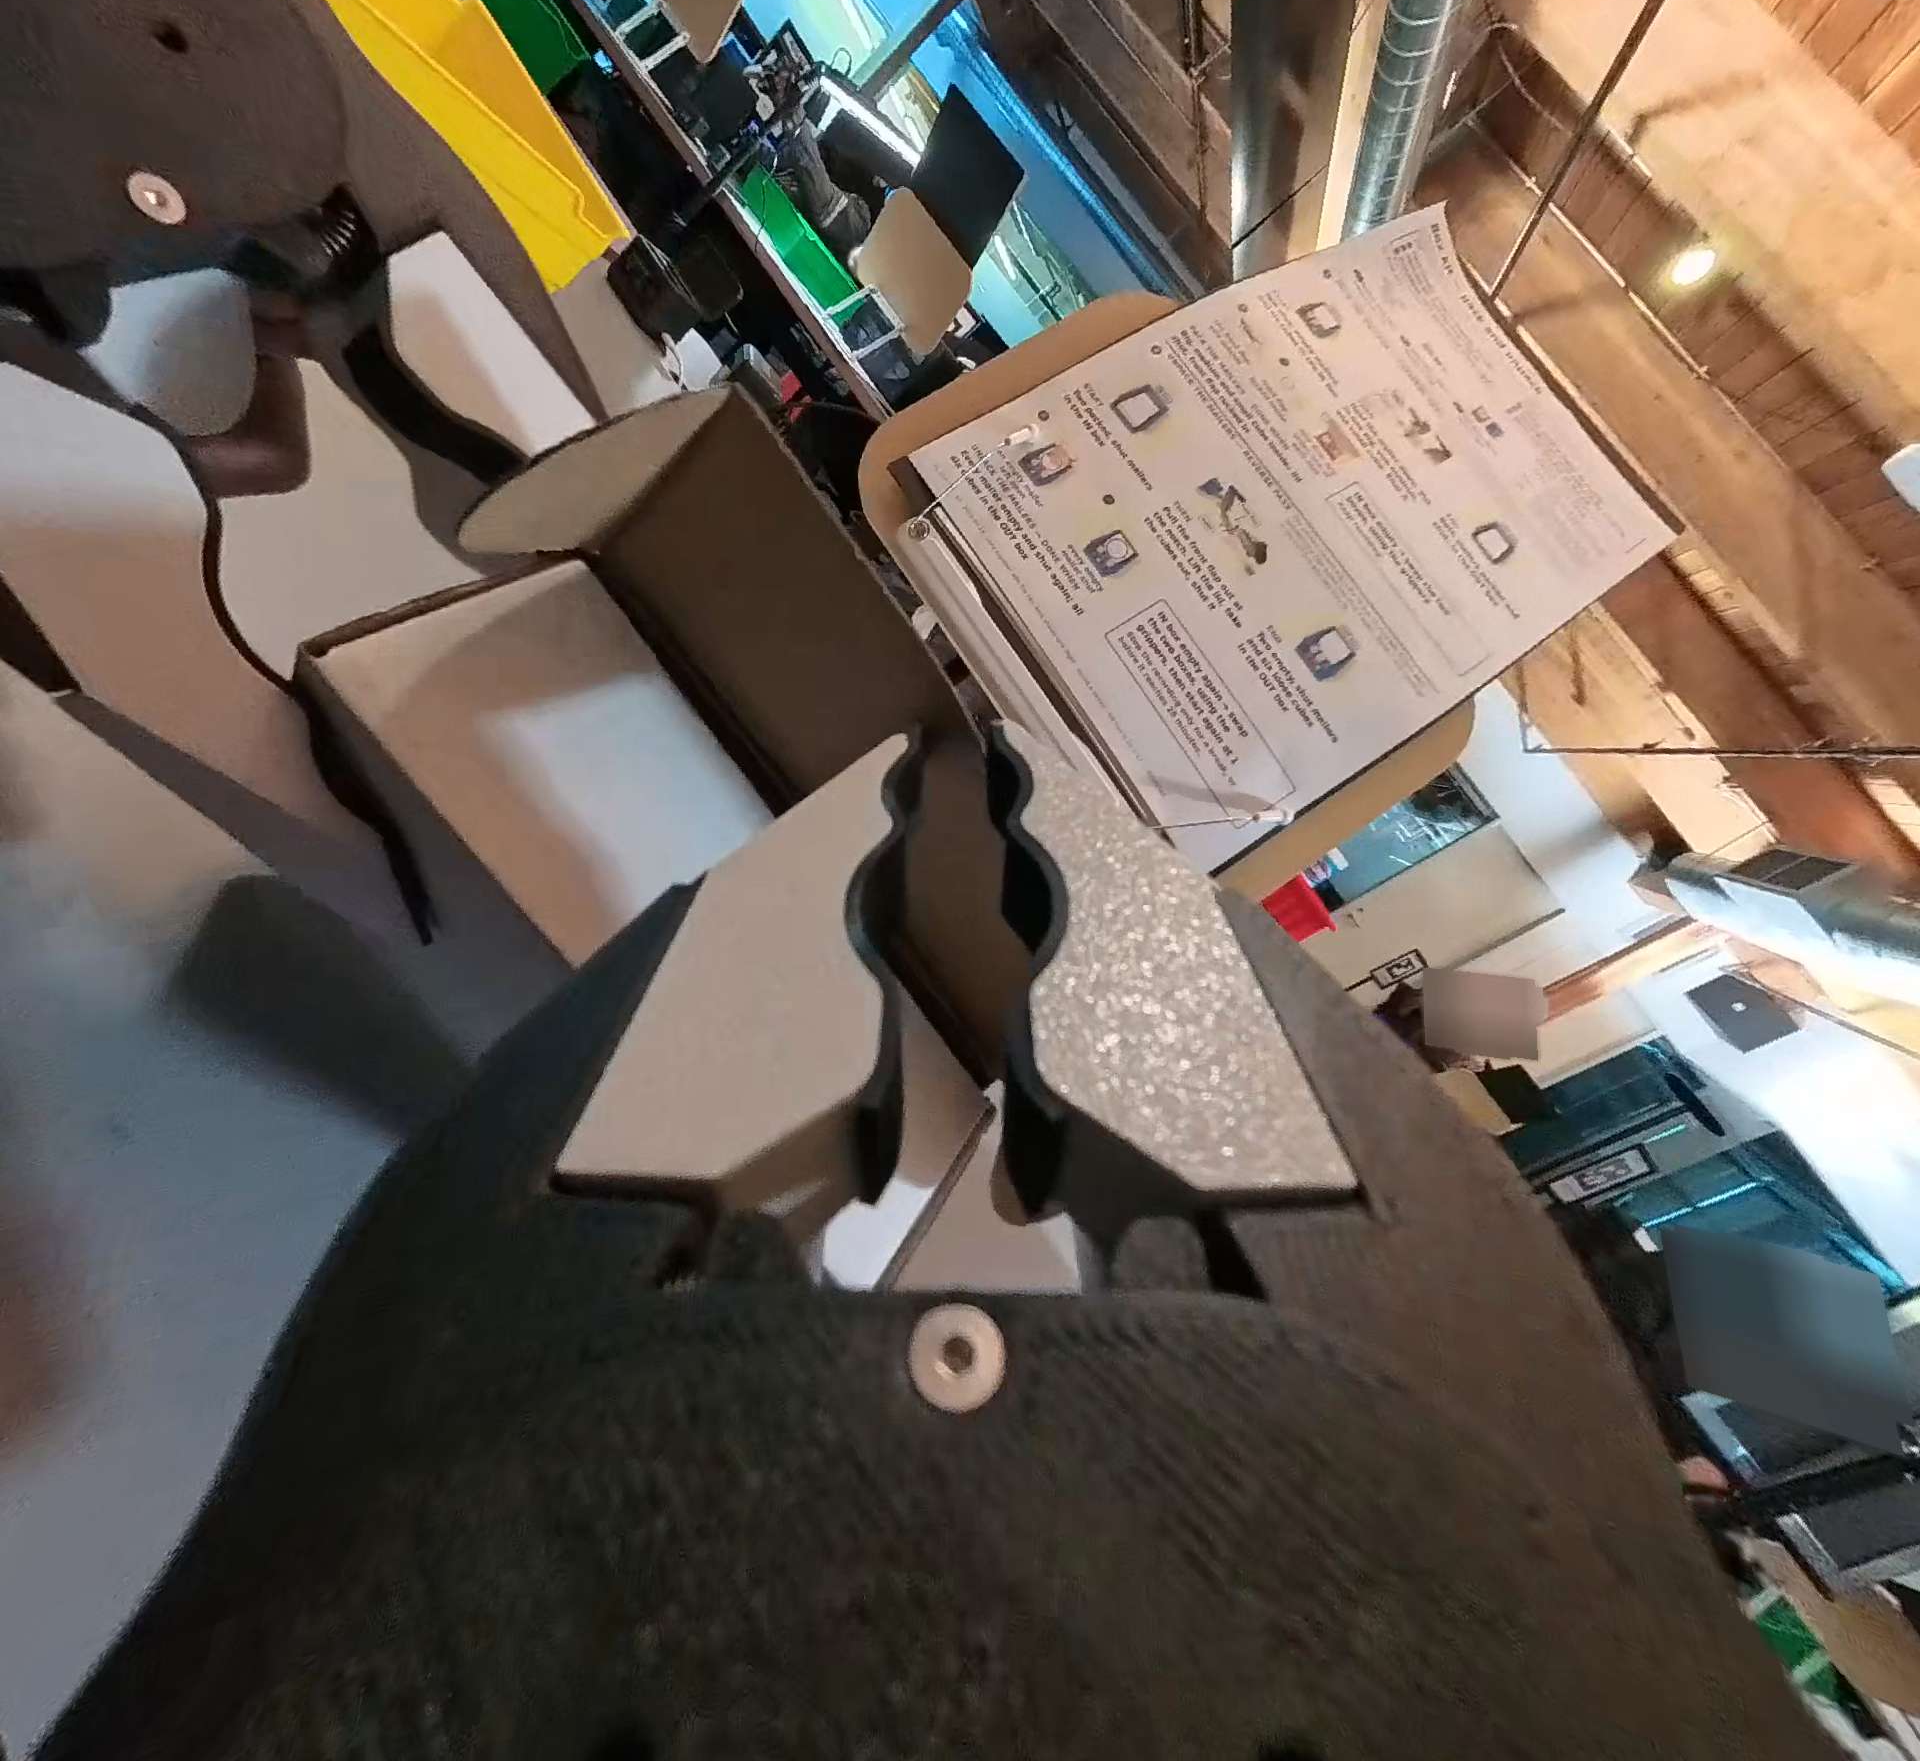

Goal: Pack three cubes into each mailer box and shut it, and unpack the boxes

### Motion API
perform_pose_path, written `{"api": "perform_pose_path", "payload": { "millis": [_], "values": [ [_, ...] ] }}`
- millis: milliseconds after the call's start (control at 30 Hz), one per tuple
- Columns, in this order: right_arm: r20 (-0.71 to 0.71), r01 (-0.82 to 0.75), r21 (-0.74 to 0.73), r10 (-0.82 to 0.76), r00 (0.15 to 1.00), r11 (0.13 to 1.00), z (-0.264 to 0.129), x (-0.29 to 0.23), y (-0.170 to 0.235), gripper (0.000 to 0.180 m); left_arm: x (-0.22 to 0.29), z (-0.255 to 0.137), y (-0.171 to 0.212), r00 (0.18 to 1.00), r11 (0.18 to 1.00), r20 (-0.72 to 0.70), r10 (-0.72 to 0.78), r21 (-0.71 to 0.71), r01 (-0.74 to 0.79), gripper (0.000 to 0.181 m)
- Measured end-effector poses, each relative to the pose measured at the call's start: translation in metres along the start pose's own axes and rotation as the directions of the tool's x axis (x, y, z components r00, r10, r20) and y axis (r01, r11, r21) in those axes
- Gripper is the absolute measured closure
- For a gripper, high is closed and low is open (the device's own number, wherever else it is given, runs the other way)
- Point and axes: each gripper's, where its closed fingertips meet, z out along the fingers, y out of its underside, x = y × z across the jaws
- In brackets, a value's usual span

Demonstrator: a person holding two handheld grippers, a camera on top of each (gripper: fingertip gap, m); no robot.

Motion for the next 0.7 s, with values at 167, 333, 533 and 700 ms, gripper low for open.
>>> {"api": "perform_pose_path", "payload": {
  "millis": [167, 333, 533, 700],
  "values": [
    [0.026, 0.113, -0.007, -0.113, 0.993, 0.994, -0.001, -0.010, -0.002, 0.172, -0.002, -0.002, 0.007, 0.999, 0.999, 0.018, 0.039, 0.004, -0.039, 0.105],
    [0.044, 0.148, 0.003, -0.148, 0.988, 0.989, -0.003, -0.017, 0.000, 0.175, -0.007, -0.008, 0.002, 0.997, 0.994, -0.012, -0.079, 0.075, 0.080, 0.106],
    [0.036, 0.148, 0.013, -0.148, 0.988, 0.989, -0.004, -0.018, 0.001, 0.175, -0.020, -0.026, -0.022, 0.981, 0.953, -0.034, -0.189, 0.236, 0.191, 0.118],
    [0.018, 0.141, 0.039, -0.142, 0.990, 0.989, -0.009, -0.020, -0.005, 0.166, -0.029, -0.033, -0.027, 0.981, 0.943, 0.016, -0.192, 0.279, 0.180, 0.153]
  ]
}}
